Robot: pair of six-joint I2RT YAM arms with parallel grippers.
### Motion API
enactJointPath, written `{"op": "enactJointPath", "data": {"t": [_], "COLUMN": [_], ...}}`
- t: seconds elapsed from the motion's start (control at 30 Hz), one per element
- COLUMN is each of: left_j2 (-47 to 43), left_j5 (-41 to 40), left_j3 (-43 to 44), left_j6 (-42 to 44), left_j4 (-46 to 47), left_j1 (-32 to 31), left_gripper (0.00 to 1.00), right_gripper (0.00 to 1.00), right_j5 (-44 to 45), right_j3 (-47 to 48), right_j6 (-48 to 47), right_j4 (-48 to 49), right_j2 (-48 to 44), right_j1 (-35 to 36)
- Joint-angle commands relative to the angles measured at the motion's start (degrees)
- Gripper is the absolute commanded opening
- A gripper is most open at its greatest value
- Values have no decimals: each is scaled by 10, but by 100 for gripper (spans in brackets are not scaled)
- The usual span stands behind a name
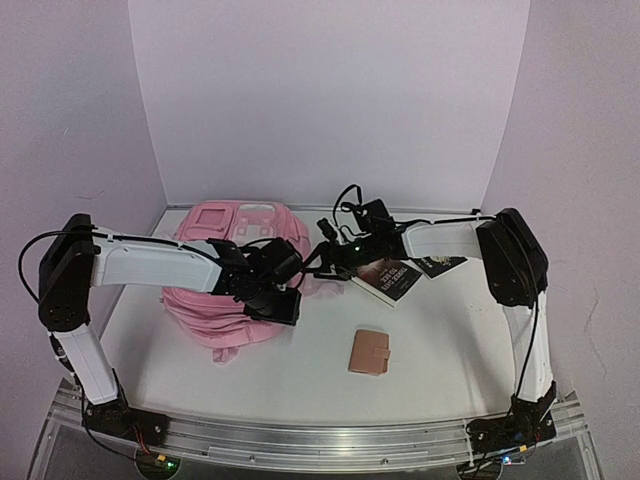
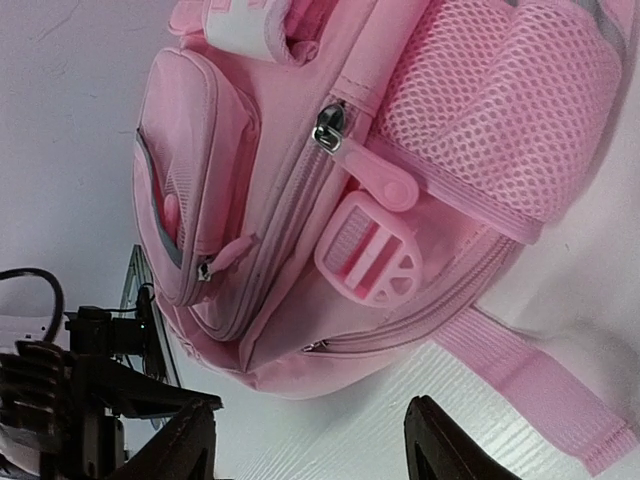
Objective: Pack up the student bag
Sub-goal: Zip the student bag at the center of the board.
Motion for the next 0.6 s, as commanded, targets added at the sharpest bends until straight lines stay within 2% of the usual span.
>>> {"op": "enactJointPath", "data": {"t": [0.0, 0.23, 0.43, 0.57], "left_j2": [1, 19, -10, -13], "left_j5": [-61, -99, -55, -35], "left_j3": [10, 2, -47, -54], "left_j6": [-63, -120, -102, -100], "left_j4": [8, -8, 73, 90], "left_j1": [4, 16, 14, 5], "left_gripper": [57, 59, 58, 63], "right_gripper": [69, 76, 77, 74], "right_j5": [8, 29, 41, 27], "right_j3": [35, 49, 56, 60], "right_j6": [41, 117, 164, 202], "right_j4": [35, 89, 129, 171], "right_j2": [43, 94, 122, 144], "right_j1": [5, 15, 23, 24]}}
